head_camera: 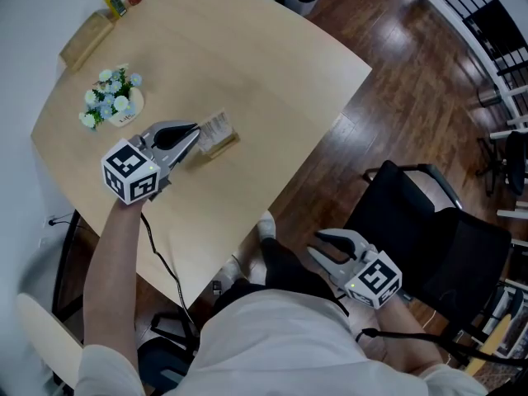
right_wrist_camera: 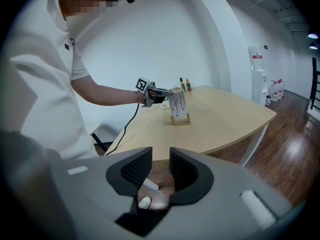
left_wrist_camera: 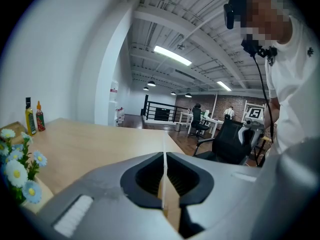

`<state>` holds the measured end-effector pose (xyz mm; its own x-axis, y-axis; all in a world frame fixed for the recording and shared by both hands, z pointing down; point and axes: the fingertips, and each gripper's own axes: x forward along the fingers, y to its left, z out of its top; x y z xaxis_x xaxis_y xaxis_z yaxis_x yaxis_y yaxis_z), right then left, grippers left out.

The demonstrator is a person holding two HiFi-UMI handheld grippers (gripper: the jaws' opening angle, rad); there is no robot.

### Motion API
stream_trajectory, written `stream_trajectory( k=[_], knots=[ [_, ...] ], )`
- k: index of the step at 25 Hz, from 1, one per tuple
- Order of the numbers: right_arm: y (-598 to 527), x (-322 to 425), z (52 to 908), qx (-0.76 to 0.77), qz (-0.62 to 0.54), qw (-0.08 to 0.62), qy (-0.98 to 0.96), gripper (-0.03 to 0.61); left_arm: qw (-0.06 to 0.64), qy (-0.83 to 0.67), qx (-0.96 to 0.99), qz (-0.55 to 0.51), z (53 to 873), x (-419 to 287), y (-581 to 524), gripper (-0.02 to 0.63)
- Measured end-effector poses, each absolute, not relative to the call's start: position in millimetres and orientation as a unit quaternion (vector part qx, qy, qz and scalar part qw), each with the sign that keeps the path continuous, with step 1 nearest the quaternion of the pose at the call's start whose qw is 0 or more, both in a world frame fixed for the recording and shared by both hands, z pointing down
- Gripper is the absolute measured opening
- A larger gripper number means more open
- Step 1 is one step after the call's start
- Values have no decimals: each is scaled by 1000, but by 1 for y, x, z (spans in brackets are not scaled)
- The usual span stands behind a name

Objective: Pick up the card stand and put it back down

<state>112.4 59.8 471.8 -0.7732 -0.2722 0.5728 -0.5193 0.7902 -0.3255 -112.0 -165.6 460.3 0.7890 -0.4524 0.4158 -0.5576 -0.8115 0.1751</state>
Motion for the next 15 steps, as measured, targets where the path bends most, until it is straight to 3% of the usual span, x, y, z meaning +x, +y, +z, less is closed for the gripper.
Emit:
stream_trajectory(
  k=[15],
  knots=[
    [59, 117, 479, 210, 245, 258, -911, 114, 144, -271, 932, 193, 483, -109, -161, 18]
  ],
)
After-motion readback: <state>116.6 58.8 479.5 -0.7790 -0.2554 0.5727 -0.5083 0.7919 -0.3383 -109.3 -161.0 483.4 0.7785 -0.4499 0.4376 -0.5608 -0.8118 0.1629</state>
